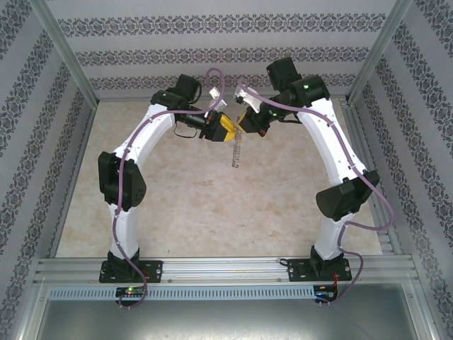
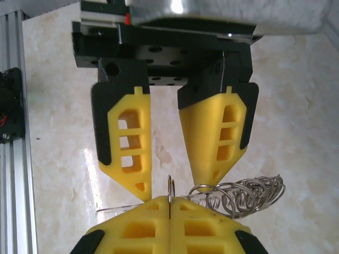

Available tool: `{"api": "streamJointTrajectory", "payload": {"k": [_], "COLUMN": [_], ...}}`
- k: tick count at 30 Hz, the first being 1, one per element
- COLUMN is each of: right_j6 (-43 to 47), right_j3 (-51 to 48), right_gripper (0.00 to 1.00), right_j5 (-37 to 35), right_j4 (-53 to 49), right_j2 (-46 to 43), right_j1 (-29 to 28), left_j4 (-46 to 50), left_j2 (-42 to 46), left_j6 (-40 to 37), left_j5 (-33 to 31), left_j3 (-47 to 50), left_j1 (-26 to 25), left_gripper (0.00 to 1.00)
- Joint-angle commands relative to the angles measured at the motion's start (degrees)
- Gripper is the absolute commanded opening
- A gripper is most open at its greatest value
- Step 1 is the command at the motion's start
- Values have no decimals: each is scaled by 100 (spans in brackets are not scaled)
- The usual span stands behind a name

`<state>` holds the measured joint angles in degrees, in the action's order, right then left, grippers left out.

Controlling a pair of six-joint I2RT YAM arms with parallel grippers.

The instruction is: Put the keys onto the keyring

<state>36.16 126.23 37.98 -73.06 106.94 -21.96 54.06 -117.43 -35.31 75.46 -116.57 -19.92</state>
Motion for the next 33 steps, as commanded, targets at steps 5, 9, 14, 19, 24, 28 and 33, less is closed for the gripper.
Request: {"api": "streamJointTrajectory", "payload": {"k": [5,9,14,19,24,28,33], "right_j6": [-31,-4,47,81,93,106,100], "right_j3": [-37,-7,13,76,73,82,86], "right_gripper": [0,0,0,0,0,0,0], "right_j5": [301,288,359,395,421,422,421], "right_j4": [174,109,42,-36,-72,-77,-61], "right_j2": [-130,-103,-112,-85,-85,-76,-72], "right_j1": [2,2,7,-3,-11,-26,-30], "left_j4": [-205,84,246,309,361,420,643], "left_j2": [346,400,448,401,352,333,249], "left_j6": [24,-207,-358,-433,-467,-509,-621], "left_j5": [-14,-277,-267,-217,-85,38,167], "left_j3": [-71,-246,-415,-565,-656,-690,-821], "left_j1": [-38,61,181,180,175,173,148], "left_gripper": [41,41,42,42,42,43,43]}}
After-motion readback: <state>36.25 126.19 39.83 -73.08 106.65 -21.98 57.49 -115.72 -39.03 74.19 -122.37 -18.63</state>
